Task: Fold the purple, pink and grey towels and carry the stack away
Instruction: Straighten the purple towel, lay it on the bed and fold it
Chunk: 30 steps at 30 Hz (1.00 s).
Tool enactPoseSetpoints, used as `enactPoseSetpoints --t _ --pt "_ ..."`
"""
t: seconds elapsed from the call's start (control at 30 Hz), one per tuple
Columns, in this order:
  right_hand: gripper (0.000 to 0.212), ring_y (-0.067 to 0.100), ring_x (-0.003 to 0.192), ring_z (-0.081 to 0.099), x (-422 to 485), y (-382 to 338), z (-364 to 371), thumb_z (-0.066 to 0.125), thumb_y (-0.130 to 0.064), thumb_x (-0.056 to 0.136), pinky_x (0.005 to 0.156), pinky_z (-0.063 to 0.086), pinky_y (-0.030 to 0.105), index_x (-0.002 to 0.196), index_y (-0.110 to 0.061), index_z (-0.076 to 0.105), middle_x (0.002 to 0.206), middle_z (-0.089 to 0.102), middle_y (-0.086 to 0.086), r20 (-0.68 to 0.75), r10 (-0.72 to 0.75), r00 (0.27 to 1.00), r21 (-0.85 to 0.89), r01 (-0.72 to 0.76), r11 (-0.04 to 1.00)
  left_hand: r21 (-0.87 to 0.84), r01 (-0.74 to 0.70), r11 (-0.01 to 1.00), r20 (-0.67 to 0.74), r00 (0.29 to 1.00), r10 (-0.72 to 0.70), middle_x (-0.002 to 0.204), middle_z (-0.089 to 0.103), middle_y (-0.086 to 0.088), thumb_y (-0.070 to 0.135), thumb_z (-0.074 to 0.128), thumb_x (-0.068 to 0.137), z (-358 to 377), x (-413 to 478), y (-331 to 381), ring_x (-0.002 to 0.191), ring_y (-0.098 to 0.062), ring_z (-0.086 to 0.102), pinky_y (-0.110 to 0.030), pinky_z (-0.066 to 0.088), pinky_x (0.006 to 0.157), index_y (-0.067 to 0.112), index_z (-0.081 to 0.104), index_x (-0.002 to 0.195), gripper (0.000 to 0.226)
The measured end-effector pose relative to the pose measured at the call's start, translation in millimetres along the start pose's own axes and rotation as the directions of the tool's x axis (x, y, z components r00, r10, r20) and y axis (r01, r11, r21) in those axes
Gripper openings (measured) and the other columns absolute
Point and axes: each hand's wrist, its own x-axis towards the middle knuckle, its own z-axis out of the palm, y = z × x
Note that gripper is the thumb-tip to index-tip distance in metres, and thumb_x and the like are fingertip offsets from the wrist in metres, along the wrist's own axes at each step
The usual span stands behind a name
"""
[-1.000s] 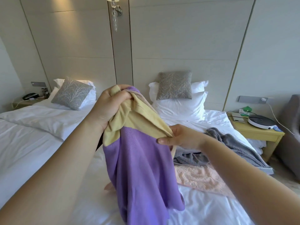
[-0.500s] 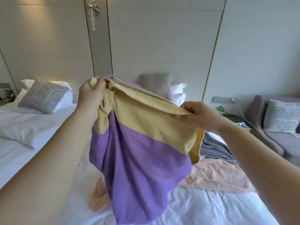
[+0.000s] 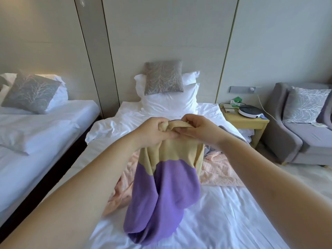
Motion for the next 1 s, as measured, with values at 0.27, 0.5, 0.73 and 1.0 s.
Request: enactPoseSetpoints --t 0.27,0.5,0.73,1.0 --pt "0.02 -0.001 0.077 0.065 -4.0 57.4 11.2 0.082 -0.034 0.069 0.074 0.051 0.015 0.085 -0.027 0.071 0.091 0.07 -0.004 0.203 0.16 0.966 -0.228 -0.112 0.967 -0.154 -0.218 0.964 -0.311 0.937 0.162 0.083 0.062 0.017 0.0 0.068 0.082 -18.0 -4.5 25.3 0.071 0.018 0.056 -0.002 0.039 0.073 0.019 0.066 0.098 0.025" --pt "0.025 0.017 0.082 0.058 0.9 65.9 -11.2 0.064 -0.032 0.088 0.072 0.044 0.024 0.103 -0.011 0.061 0.09 0.062 0.003 0.089 0.113 0.99 -0.325 -0.078 0.943 -0.268 -0.21 0.94 -0.577 0.816 0.018 0.073 0.067 0.018 0.008 0.067 0.086 -71.0 -15.0 15.7 0.076 0.003 0.059 -0.013 0.047 0.077 0.029 0.068 0.084 0.021" --pt "0.017 -0.002 0.062 0.042 5.5 -38.1 -30.6 0.064 -0.031 0.085 0.056 0.034 0.011 0.083 -0.019 0.052 0.066 0.045 -0.018 -0.212 -0.371 0.904 -0.015 0.376 0.926 -0.216 0.022 0.976 -0.779 0.599 -0.185 0.079 0.057 0.012 0.017 0.059 0.085 -95.1 2.0 -13.1 0.077 -0.01 0.051 -0.023 0.041 0.068 0.028 0.056 0.08 0.012" --pt "0.018 0.005 0.07 0.052 3.7 17.3 30.0 0.076 -0.006 0.065 0.068 0.046 0.031 0.072 -0.011 0.06 0.069 0.061 -0.005 0.094 0.029 0.995 -0.118 -0.018 0.993 -0.349 0.15 0.925 0.073 0.988 -0.133 0.091 0.069 0.025 0.071 0.053 0.077 15.3 -16.1 -28.2 0.083 0.013 0.061 -0.005 0.043 0.074 0.045 0.059 0.109 0.041"
